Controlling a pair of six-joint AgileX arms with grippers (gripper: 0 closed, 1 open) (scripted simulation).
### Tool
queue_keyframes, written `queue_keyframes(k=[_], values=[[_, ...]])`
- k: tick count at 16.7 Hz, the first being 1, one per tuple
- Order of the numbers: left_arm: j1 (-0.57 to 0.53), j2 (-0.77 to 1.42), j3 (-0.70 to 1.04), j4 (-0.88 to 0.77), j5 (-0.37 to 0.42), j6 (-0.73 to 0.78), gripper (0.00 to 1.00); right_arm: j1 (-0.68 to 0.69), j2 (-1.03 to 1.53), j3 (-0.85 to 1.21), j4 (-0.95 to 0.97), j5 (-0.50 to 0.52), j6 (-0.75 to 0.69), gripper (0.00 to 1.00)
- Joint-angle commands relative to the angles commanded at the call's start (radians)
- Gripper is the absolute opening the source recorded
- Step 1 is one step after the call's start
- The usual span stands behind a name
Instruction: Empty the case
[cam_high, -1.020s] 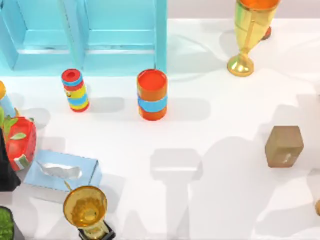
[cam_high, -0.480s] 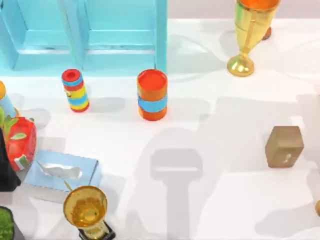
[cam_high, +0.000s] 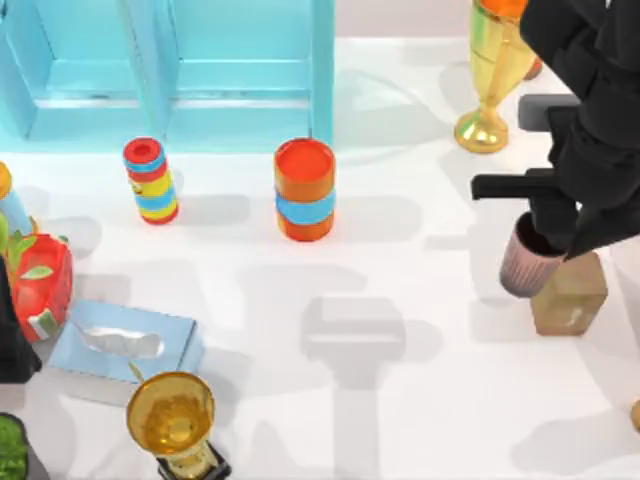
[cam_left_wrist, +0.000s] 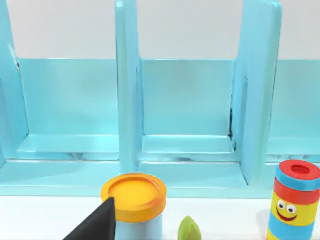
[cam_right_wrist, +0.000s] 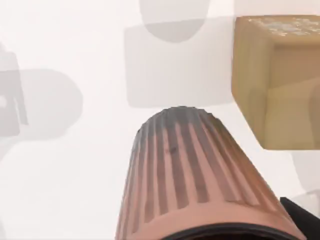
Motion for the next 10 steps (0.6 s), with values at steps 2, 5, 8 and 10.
queue_keyframes(k=[2, 5, 8, 10], values=[[0.000, 0.000, 0.000, 0.000, 0.000, 0.000, 1.00, 0.146, -0.044, -0.108, 0.050, 0.006, 0.140, 0.00], [0.000, 0.000, 0.000, 0.000, 0.000, 0.000, 1.00, 0.288, -0.089, -0.231, 0.100, 0.017, 0.277, 0.00], [0.000, 0.000, 0.000, 0.000, 0.000, 0.000, 1.00, 0.334, -0.104, -0.275, 0.116, 0.023, 0.320, 0.00], [0.000, 0.000, 0.000, 0.000, 0.000, 0.000, 1.00, 0.334, -0.104, -0.275, 0.116, 0.023, 0.320, 0.00]])
